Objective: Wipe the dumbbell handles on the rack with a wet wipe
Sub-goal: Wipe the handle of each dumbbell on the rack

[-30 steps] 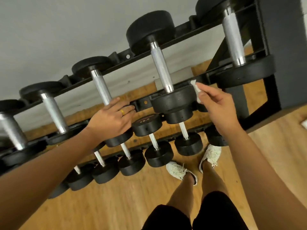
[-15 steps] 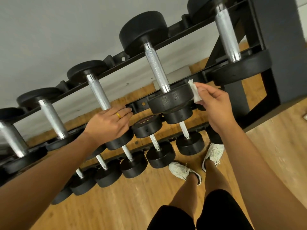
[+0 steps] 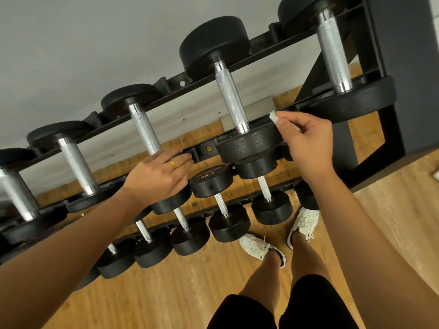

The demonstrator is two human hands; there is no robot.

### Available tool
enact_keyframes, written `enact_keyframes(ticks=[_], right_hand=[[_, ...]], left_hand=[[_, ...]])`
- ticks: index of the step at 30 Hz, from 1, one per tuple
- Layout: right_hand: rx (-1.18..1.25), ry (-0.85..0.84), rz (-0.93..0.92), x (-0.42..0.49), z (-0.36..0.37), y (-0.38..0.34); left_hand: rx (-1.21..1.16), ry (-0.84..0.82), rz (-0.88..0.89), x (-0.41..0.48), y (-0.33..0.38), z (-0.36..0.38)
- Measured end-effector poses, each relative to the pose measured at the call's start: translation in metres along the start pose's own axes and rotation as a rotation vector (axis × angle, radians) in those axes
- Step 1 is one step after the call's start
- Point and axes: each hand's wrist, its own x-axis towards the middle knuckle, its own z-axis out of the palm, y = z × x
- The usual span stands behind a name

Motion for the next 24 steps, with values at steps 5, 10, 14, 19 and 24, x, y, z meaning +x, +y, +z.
enact_keyframes(ticks=[5,10,14,19,24], right_hand=[[0.011,0.043,0.021,-0.009,0.000,0.001],[-0.027,0.053,-0.029,-0.018,-0.002,0.003],[-0.035,0.066,0.025,-0.013,-0.001,0.002],[-0.119,0.130,-0.094,-0.037,0.009,-0.006],[-0.085,0.158,-0.037,-0.028,0.005,-0.004]], left_hand=[[0.017,0.003,-0.024,0.002,0.003,-0.002],[0.033,0.008,-0.017,0.002,0.003,-0.004],[0.043,0.000,-0.017,0.003,0.003,-0.003],[0.027,-0.017,-0.029,0.001,0.003,-0.001],[0.031,-0.012,-0.030,0.002,0.003,-0.002]])
